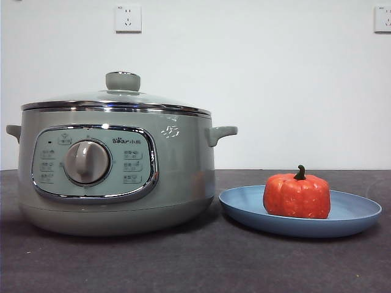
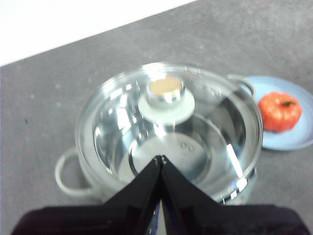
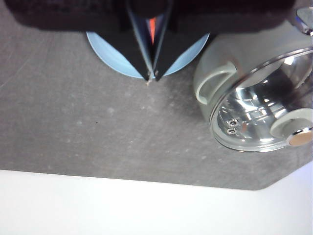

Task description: Take the pumpkin out from the steamer,put the pumpkin in the blue plate,close the lid

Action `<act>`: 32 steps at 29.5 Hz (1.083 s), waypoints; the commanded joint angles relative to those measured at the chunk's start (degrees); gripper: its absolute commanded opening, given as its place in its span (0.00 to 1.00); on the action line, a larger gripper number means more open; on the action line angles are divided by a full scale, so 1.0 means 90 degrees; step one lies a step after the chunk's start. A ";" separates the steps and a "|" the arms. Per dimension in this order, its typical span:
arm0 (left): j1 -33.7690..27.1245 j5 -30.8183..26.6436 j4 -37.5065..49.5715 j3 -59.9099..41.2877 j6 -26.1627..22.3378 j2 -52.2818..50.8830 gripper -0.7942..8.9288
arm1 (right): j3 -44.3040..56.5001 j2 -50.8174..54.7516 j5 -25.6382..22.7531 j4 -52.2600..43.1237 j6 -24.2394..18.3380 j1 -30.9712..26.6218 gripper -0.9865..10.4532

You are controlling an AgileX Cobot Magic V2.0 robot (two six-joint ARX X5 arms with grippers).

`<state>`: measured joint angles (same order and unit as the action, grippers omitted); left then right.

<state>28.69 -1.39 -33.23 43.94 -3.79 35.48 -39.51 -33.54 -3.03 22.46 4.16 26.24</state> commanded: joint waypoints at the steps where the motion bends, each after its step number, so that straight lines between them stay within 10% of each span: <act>1: 0.0027 -0.0019 0.0032 -0.0199 0.0117 -0.0151 0.07 | 0.0136 0.0056 -0.0063 0.0000 0.0311 0.0007 0.07; 21: 0.0005 -0.0024 -0.0265 -0.0199 0.0131 -0.0085 0.08 | 0.0134 0.0049 -0.0204 0.0058 0.0432 0.0005 0.07; 32: -0.1367 0.0486 0.0435 -0.1100 0.0109 -0.2380 0.08 | 0.0134 0.0049 -0.0202 0.0085 0.0432 0.0005 0.07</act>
<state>17.61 2.76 -30.28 35.92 -2.98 15.11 -38.83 -33.19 -4.73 23.59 7.55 26.24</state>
